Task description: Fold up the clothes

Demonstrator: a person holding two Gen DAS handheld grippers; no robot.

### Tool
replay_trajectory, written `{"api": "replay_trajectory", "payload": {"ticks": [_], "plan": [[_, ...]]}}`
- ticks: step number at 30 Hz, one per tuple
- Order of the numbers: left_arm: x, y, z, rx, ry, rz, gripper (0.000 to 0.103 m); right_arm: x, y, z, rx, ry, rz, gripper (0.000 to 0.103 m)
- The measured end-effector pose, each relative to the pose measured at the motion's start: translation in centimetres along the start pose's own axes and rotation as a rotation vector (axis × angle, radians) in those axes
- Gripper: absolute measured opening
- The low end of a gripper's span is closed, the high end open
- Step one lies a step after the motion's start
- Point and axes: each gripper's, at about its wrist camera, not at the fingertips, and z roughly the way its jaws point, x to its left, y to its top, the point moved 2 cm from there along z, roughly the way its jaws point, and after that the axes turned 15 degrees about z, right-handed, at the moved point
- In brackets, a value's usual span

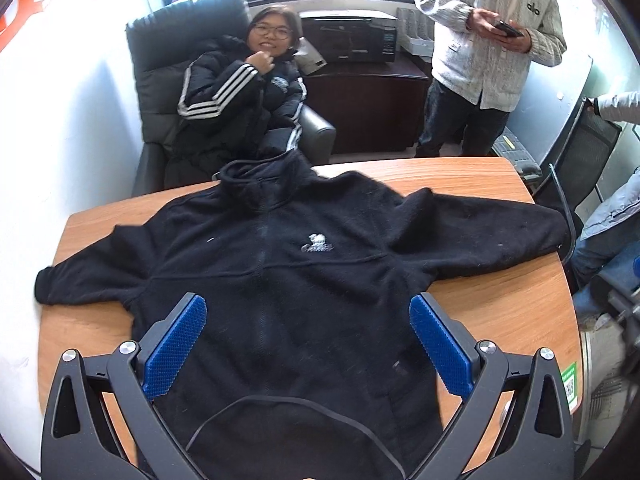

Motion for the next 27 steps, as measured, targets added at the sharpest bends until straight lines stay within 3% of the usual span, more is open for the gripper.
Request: {"api": "replay_trajectory", "payload": {"ticks": [4,7,13,17,25,27], "plan": [[-4.5,2.0,2.4,-0.025,0.028,0.056,0.103,-7.1,2.4,2.8,-0.001,0.118,0.044,0.103],[-7.9,3.5,4.5,-0.037,-0.016,0.071,0.103,-14.6,3.9,6.4,0.007,0.196,0.07,0.103],[-13.0,6.4,10.8,-0.026,-0.133,0.117,0.103,-26.9,6.8,16.2,0.062,0.18,0.18,0.089],[-14.7,8.5,15.1,-0.036,-0.165,0.152,0.103,-32.3,8.5,22.4,0.103,0.197,0.234,0.081],[-15.1,9.3,22.1,0.003,-0.235,0.184,0.102,-38.5,10.9,36.8,0.347,0.413,0.37,0.081],[-15.8,9.3,23.0,0.018,-0.248,0.222,0.102,-39.2,10.8,39.8,0.424,0.481,0.415,0.074]]}}
